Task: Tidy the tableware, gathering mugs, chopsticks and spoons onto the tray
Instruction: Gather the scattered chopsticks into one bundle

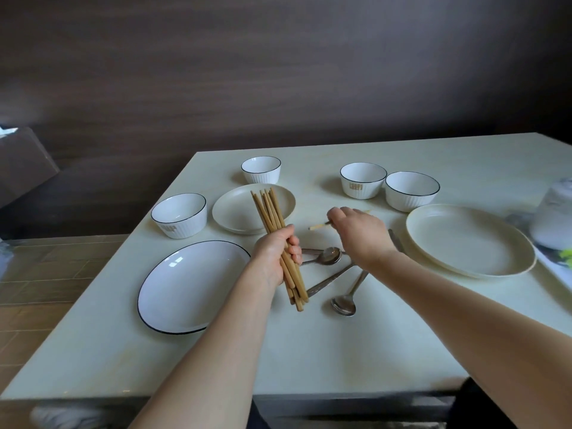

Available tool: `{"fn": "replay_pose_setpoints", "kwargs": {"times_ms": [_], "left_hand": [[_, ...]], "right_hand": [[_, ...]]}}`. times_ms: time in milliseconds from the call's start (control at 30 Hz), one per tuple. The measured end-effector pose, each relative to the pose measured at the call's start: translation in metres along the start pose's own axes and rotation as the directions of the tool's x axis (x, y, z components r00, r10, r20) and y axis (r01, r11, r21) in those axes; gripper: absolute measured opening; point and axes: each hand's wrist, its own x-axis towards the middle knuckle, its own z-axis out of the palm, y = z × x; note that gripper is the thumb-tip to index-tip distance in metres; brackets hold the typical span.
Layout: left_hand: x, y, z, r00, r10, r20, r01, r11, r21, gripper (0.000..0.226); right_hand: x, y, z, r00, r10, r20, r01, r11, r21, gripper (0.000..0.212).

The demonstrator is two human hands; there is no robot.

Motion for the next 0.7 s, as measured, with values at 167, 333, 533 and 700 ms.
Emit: {"fn": "replay_pose_setpoints", "kwargs": {"times_ms": [167, 333, 533, 700], "left_hand": [[-0.009, -0.002, 0.002, 1.000, -0.002, 0.019, 0.002, 1.000, 0.020, 0.024], [-0.011, 0.001, 0.000, 0.999, 0.018, 0.050, -0.021, 0.998, 0.054, 0.020], [-0.012, 0.002, 0.004, 0.995, 0.075, 0.067, -0.083, 0.988, 0.132, 0.012], [-0.014, 0.000, 0.011, 0.990, 0.090, 0.107, -0.100, 0.990, 0.095, 0.007]], "right_hand": [[-0.007, -0.036, -0.028, 0.850, 0.293, -0.438, 0.070, 0.761, 0.645, 0.008], [-0.004, -0.048, -0.063, 0.778, 0.480, -0.404, 0.151, 0.482, 0.863, 0.013], [-0.002, -0.031, -0.056, 0.789, 0.610, -0.070, -0.056, 0.186, 0.981, 0.009], [0.002, -0.030, -0.047, 0.840, 0.516, 0.166, -0.240, 0.081, 0.967, 0.012]]}}
